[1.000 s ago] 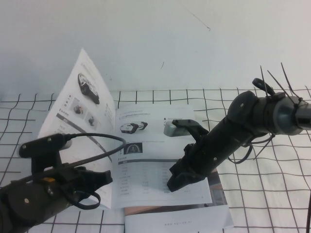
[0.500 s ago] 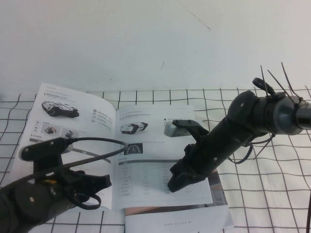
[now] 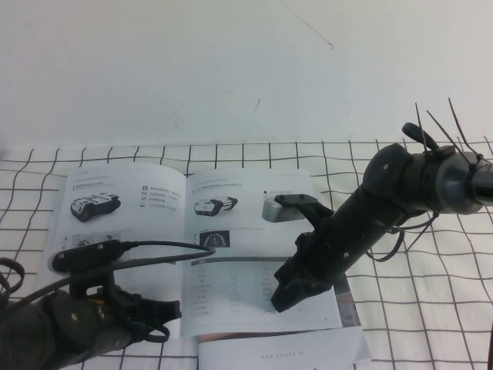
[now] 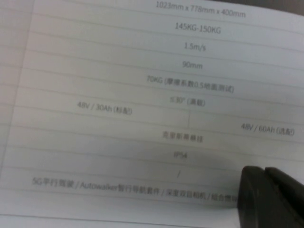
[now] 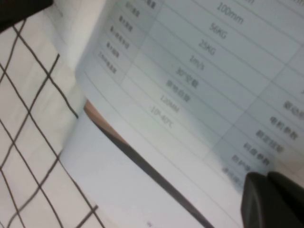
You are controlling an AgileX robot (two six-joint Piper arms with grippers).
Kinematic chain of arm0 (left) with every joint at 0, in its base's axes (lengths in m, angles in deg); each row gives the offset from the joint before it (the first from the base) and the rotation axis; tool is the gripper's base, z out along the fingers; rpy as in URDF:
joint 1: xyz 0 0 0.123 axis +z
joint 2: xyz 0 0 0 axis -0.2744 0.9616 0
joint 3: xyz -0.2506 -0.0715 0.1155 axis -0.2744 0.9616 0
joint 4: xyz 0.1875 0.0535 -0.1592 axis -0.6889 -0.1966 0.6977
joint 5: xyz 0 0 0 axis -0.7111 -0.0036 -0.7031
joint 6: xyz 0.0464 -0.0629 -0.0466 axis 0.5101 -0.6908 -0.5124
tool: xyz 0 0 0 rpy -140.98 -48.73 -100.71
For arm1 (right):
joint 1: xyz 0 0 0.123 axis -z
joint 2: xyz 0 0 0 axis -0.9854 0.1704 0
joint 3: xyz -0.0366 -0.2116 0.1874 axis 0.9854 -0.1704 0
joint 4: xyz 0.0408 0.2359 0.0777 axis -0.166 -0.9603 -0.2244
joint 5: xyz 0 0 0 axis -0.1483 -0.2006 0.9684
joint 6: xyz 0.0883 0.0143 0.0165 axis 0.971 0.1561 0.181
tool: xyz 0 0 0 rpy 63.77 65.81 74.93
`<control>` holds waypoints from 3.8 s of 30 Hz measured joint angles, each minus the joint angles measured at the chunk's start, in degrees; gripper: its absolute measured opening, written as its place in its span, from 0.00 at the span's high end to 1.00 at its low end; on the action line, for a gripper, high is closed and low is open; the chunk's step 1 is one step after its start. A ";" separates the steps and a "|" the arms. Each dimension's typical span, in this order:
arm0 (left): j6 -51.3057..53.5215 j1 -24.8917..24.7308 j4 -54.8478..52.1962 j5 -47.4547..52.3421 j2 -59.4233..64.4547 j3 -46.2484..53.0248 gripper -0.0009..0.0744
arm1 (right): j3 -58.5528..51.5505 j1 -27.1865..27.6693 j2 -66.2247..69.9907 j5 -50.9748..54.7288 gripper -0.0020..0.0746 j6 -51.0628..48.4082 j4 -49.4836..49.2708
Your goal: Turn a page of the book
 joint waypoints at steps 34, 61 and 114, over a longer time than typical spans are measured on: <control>3.34 0.00 -26.59 43.38 -41.11 -21.06 0.99 | -1.15 0.00 -61.42 14.07 0.97 18.56 51.30; -33.17 0.00 -71.05 31.14 -81.59 6.67 0.99 | -50.94 0.10 -114.57 -11.52 0.97 32.57 53.16; -27.46 23.36 -57.68 27.79 -93.04 30.00 0.99 | -66.02 0.10 -116.40 -18.71 0.97 32.68 52.31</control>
